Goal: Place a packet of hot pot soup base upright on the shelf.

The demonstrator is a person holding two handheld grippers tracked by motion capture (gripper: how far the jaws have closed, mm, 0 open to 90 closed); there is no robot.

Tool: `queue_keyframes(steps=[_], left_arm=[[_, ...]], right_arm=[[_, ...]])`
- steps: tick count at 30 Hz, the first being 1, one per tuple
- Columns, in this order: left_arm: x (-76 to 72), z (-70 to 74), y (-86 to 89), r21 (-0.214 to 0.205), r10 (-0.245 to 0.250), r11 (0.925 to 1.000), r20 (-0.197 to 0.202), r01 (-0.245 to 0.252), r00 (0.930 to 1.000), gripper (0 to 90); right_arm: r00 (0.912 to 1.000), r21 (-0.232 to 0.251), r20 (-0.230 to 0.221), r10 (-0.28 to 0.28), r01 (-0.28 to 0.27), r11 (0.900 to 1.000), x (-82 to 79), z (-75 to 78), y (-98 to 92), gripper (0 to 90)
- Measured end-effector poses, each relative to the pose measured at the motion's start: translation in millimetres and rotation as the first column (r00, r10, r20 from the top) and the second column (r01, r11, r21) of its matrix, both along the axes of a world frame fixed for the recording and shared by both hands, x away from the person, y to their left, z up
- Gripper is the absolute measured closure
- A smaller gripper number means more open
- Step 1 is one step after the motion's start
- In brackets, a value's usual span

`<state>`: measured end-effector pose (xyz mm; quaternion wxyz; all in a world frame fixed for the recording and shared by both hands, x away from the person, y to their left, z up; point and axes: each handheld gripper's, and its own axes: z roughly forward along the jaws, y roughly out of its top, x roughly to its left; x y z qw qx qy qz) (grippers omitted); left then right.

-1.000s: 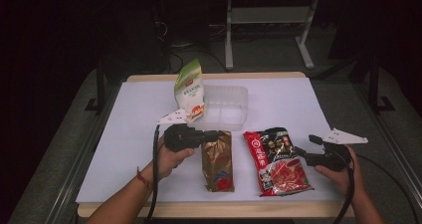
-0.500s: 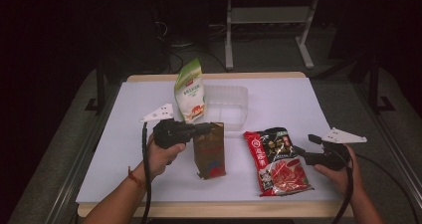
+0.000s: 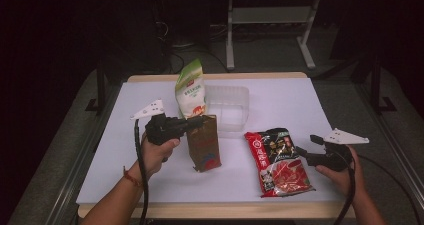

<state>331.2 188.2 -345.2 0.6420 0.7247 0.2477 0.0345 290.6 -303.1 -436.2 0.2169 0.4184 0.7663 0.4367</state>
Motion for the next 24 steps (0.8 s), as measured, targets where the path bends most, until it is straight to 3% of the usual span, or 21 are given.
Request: queue_keyframes(steps=[12, 24], left_arm=[[1.9, 8.6, 5.1, -0.038, 0.076, 0.9964, 0.003, -0.076, 0.9971, 87.4], [4.6, 31.5, 4.2, -0.072, 0.149, 0.9869, 0.053, -0.145, 0.9875, 87.4]], right_arm=[[1.0000, 0.000, 0.004, 0.000, 0.000, 1.0000, -1.3, -0.4, -1.5, 26.9], [1.0000, 0.000, 0.002, -0.001, 0.001, 1.0000, -2.0, -0.3, -0.1, 26.9]])
